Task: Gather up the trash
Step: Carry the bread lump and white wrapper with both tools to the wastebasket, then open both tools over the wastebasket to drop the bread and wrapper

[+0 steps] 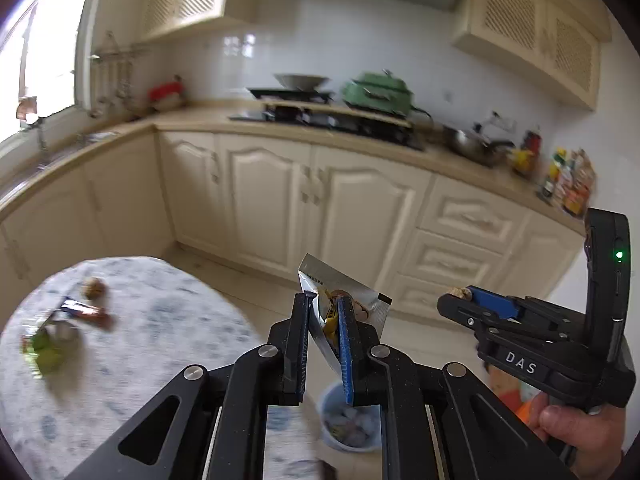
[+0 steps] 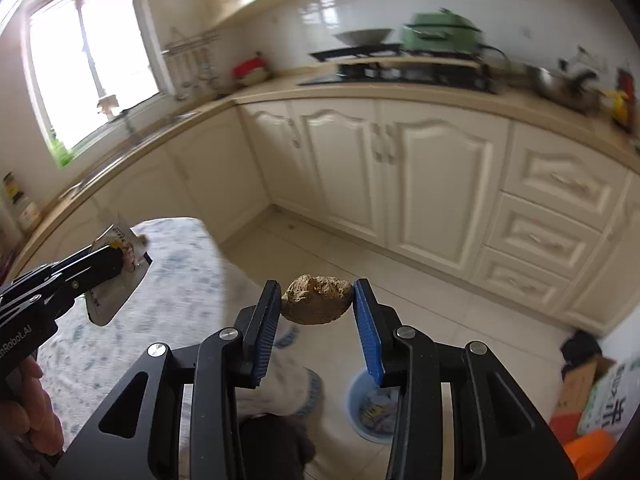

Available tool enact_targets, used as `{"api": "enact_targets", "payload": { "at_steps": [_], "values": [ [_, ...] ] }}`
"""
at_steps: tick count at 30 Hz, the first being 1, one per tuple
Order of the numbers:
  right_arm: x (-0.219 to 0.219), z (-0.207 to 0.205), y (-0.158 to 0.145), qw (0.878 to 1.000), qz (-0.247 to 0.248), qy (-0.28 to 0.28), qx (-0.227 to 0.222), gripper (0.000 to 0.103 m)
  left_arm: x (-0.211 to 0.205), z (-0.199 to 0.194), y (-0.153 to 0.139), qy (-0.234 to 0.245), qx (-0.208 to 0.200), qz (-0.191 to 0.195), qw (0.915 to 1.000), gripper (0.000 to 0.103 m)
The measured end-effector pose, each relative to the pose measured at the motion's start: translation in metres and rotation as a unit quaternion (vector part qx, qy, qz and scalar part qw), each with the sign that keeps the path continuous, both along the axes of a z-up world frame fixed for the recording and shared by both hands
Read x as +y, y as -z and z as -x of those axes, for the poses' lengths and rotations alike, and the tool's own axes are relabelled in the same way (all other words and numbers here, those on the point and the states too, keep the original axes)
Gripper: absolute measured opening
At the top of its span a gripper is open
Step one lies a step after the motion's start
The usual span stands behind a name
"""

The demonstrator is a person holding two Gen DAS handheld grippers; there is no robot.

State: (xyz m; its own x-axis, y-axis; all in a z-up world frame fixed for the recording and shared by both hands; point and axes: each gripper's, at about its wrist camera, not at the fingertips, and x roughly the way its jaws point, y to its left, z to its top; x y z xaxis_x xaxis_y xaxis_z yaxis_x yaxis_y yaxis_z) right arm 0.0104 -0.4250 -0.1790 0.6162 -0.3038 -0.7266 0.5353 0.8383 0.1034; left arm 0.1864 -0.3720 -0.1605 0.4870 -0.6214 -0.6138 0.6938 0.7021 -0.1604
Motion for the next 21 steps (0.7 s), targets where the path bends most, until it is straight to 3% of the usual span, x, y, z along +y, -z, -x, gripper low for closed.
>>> {"api": "enact_targets", "payload": {
  "at_steps": [4,9,14,21],
  "values": [
    [-0.043,0.032,0.028,0.998,-0.022,0.052,0.026,0.038,-0.056,0.0,0.036,0.05,0.048,-0.03,0.9972,0.01],
    [-0.088,0.055,0.086,0.991,-0.072,0.092,0.069,0.038,-0.114,0.0,0.089,0.09,0.115,-0.078,0.9862,0.01],
    [-0.116,0.065,0.139,0.982,-0.125,0.107,0.095,0.038,-0.152,-0.005,0.136,0.103,0.166,-0.126,0.9726,0.01],
    [-0.14,0.062,0.191,0.97,-0.173,0.12,0.125,0.041,-0.192,-0.026,0.179,0.112,0.23,-0.168,0.9519,0.012]
  ]
}}
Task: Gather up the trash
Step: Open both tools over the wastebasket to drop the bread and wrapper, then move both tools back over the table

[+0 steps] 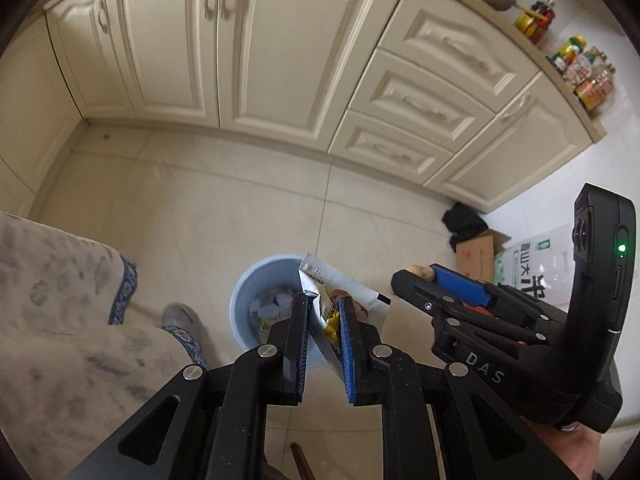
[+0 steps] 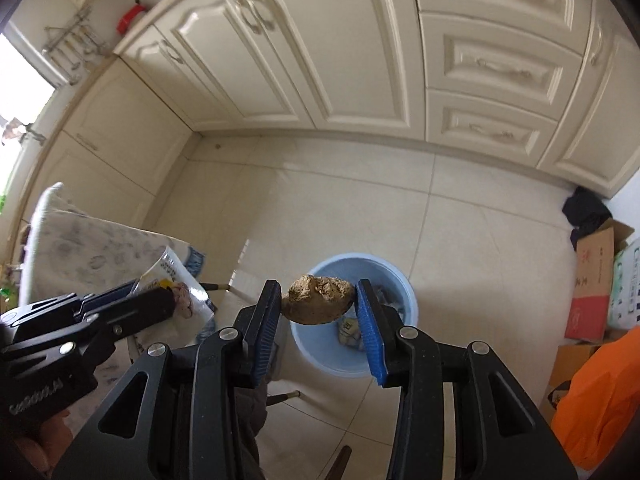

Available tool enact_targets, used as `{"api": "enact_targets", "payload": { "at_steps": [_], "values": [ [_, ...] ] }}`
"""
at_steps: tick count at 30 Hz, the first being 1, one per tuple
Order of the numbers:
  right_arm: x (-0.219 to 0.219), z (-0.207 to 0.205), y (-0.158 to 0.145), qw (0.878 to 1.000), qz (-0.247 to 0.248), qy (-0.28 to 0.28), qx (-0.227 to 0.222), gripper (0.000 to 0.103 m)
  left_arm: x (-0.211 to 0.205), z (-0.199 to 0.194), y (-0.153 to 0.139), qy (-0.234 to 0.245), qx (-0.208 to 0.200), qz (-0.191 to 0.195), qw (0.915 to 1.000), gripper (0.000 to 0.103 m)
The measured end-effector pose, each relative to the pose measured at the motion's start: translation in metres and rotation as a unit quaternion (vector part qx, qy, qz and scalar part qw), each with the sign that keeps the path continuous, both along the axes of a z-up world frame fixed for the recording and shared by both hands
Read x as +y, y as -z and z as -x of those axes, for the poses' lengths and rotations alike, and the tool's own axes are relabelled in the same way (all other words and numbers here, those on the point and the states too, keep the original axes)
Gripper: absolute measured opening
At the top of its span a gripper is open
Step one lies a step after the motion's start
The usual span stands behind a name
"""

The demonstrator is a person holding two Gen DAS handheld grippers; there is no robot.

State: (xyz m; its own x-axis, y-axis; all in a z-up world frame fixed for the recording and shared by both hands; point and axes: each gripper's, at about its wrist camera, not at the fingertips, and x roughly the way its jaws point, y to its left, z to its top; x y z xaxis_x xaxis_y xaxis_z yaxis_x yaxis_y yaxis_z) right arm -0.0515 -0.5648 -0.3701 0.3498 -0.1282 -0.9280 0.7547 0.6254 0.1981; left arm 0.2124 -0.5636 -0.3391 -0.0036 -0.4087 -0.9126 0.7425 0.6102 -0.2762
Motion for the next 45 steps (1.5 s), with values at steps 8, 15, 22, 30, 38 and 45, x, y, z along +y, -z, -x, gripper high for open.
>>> {"api": "enact_targets", "payload": {
  "at_steps": [8,15,22,30,38,45],
  "values": [
    [-0.009,0.01,0.019,0.999,-0.013,0.046,0.002,0.1,-0.018,-0.023,0.006,-0.015,-0.036,-0.024,0.999,0.088],
    [-0.012,0.019,0.007,0.997,0.005,0.074,0.018,0.103,-0.006,-0.004,0.0,-0.032,-0.068,-0.02,0.997,0.095],
    [0.004,0.017,-0.032,0.997,0.039,0.066,0.005,0.103,0.045,0.014,-0.047,-0.033,-0.087,0.012,0.9956,0.096],
    [0.048,-0.009,-0.107,0.994,0.096,0.031,-0.042,0.103,0.145,0.032,-0.129,-0.073,-0.138,0.087,0.9839,0.096],
    [0.118,-0.055,-0.174,0.984,0.143,-0.036,-0.098,0.103,0.263,0.057,-0.186,-0.148,-0.215,0.132,0.956,0.097],
    [0.196,-0.101,-0.218,0.968,0.169,-0.116,-0.143,0.103,0.369,0.078,-0.221,-0.231,-0.267,0.15,0.9233,0.1]
  ]
}}
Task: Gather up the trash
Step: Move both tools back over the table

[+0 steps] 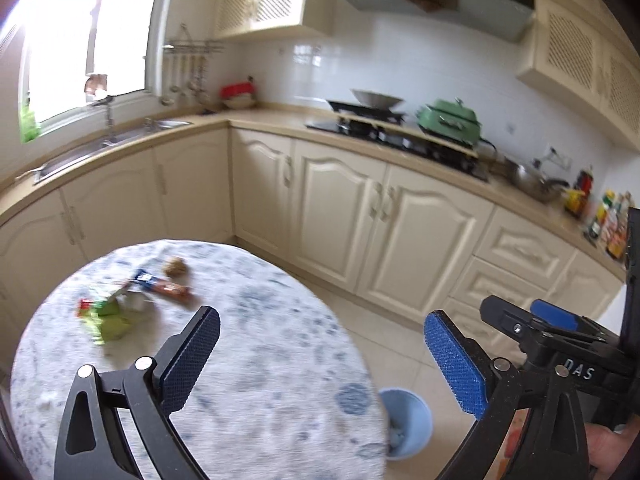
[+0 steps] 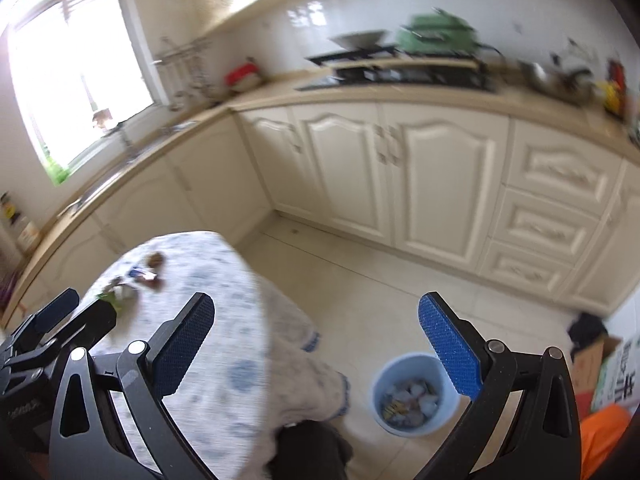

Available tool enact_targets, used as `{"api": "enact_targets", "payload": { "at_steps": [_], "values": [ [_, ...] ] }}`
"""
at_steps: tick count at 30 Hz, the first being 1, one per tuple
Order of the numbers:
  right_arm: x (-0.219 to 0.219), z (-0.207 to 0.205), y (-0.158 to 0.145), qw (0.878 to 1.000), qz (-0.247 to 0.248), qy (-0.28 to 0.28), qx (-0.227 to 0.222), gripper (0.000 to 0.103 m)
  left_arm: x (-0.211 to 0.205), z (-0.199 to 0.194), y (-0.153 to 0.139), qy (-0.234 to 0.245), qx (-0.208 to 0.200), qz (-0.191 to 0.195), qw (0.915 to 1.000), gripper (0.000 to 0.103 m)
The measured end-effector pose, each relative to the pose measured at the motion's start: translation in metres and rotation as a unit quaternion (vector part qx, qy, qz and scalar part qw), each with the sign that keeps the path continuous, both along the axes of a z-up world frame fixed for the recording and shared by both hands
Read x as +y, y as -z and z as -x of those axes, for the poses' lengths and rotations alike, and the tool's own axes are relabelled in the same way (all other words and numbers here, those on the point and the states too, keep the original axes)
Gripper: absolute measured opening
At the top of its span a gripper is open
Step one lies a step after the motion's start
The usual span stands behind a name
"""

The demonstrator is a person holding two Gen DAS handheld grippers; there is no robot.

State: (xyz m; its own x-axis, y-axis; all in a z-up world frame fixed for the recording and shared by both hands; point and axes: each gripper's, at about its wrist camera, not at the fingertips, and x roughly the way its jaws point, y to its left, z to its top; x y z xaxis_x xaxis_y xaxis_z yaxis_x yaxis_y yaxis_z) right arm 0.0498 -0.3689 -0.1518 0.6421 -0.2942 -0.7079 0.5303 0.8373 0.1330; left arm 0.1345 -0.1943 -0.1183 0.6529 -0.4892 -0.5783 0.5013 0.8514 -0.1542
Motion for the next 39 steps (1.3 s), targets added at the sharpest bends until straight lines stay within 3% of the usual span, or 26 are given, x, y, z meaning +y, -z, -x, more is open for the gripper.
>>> {"api": "enact_targets", "payload": {
  "at_steps": [9,19,28,39],
  "values": [
    [0.098,-0.044,-0.032,0.994,0.029,-0.098,-0.036,0.103,0.107,0.04,-0.032,-0.107,-0.042,0.016,0.9932,0.102],
    [0.187,-0.085,-0.022,0.979,0.039,-0.198,-0.032,0.103,0.184,0.085,-0.035,-0.213,-0.064,-0.002,0.9749,0.102],
    [0.233,-0.145,0.024,0.966,0.025,-0.257,0.016,0.103,0.227,0.051,-0.005,-0.264,-0.014,-0.021,0.9643,0.102],
    [0.271,-0.246,0.129,0.946,-0.013,-0.306,0.106,0.103,0.256,-0.036,0.04,-0.289,0.035,-0.047,0.9557,0.102]
  ]
}}
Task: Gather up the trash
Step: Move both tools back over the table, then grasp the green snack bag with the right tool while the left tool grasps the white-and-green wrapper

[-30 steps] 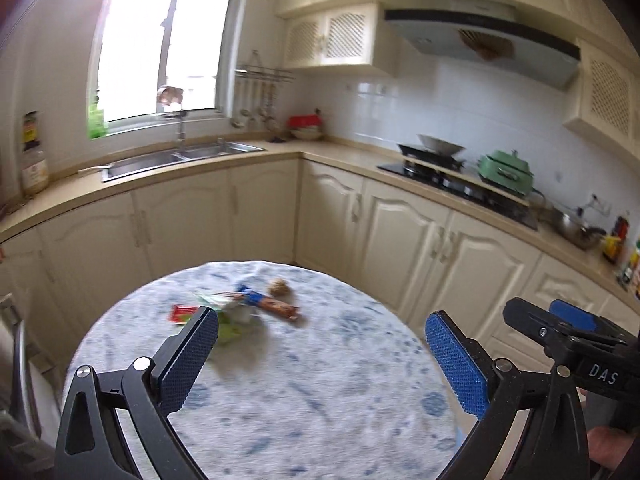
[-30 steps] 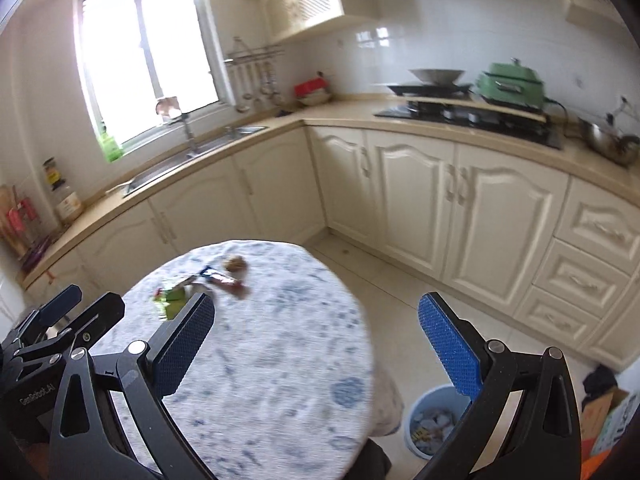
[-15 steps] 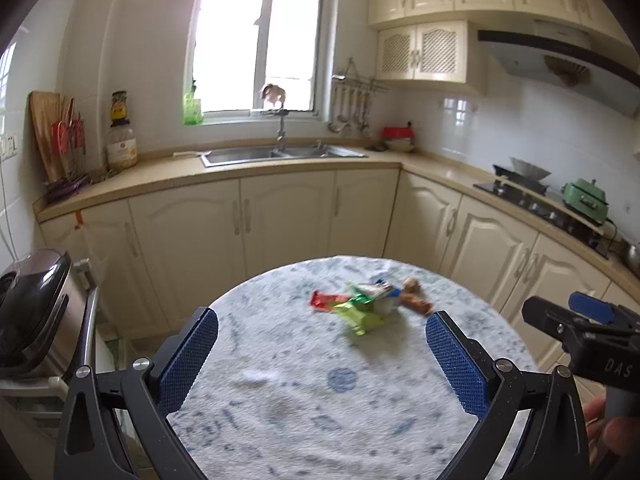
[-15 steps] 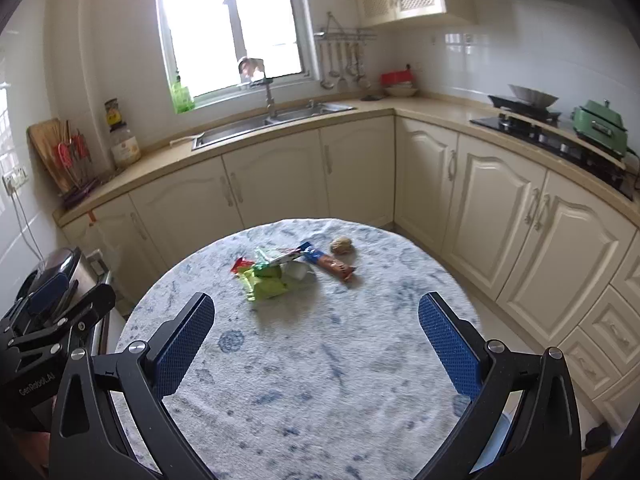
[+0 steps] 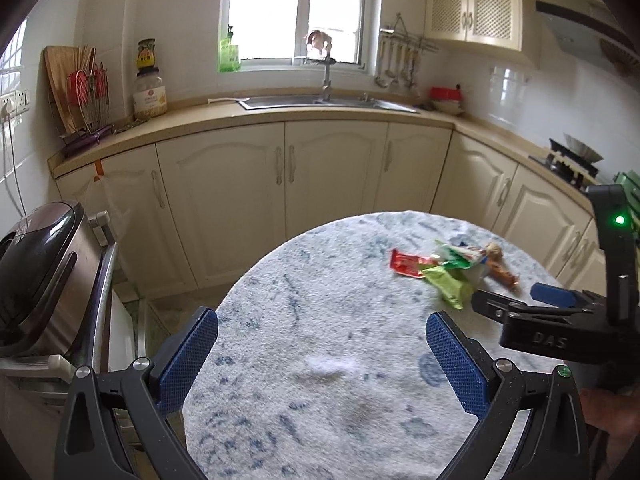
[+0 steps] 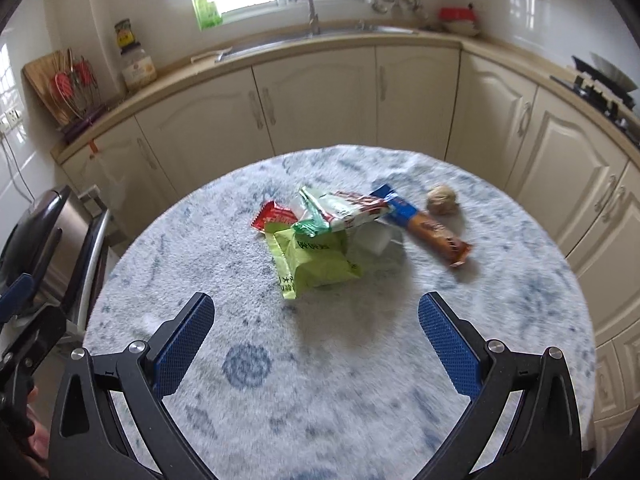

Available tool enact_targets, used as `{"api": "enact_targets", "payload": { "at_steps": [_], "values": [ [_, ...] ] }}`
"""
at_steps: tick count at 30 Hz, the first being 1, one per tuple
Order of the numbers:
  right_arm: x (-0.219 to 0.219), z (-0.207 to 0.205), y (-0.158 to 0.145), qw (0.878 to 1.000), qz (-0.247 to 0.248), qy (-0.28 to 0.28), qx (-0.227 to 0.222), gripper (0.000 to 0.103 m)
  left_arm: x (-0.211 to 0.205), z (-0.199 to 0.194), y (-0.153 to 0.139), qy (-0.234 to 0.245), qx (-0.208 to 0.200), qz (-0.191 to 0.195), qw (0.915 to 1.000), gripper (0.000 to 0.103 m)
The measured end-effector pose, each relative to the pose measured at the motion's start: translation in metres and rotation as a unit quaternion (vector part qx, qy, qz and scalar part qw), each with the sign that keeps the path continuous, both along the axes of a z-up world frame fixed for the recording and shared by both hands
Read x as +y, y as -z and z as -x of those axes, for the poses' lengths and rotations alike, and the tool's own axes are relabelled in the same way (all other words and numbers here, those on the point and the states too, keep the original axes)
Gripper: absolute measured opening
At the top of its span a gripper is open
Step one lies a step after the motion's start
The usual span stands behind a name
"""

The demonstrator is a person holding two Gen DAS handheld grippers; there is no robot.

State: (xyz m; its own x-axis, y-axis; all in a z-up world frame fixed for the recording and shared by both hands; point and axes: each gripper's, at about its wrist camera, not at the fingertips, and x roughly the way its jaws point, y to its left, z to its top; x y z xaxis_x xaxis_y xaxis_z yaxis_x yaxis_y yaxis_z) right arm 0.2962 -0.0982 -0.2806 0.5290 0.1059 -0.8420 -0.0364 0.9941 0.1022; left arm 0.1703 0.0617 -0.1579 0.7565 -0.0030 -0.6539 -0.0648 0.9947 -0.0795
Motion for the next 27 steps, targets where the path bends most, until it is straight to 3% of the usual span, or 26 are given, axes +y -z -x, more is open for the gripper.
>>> {"api": "enact_targets", "payload": {
  "at_steps": [3,9,12,13,21,23,27],
  "values": [
    [0.007,-0.025,0.021,1.0,-0.002,-0.008,0.013,0.102,0.004,-0.028,0.012,-0.004,0.012,0.003,0.9999,0.102],
    [0.016,-0.06,0.056,0.999,0.009,-0.019,0.041,0.079,0.003,-0.078,0.036,-0.004,0.031,0.004,0.9995,0.102],
    [0.015,-0.061,0.063,0.999,0.014,-0.027,0.043,0.054,-0.001,-0.097,0.042,0.0,0.036,0.005,0.9993,0.102],
    [0.013,-0.059,0.062,0.999,0.011,-0.029,0.042,0.039,-0.003,-0.102,0.043,0.002,0.037,0.004,0.9993,0.102],
    [-0.002,-0.049,0.051,0.998,-0.016,-0.041,0.035,0.04,-0.023,-0.121,0.044,0.019,0.035,0.004,0.9992,0.102],
    [0.0,-0.051,0.05,0.999,-0.004,-0.04,0.032,0.052,-0.025,-0.124,0.046,0.02,0.037,0.003,0.9991,0.102],
    [0.005,-0.058,0.054,0.998,-0.006,-0.056,0.034,0.051,-0.027,-0.125,0.046,0.018,0.041,0.001,0.999,0.102]
  ]
}}
